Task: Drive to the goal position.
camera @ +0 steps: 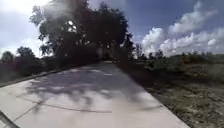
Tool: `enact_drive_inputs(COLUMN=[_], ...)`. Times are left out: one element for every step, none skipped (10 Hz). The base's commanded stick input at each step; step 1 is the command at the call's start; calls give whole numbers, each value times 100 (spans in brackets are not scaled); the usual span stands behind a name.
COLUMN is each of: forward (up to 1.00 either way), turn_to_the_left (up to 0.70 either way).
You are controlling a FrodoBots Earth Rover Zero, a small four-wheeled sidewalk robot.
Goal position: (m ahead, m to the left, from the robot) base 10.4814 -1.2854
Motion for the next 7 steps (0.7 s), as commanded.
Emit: enact_drive_inputs(forward=[85,85,85,85,85,85,85], turn_to_the_left=[0,0,0,0,0,0,0])
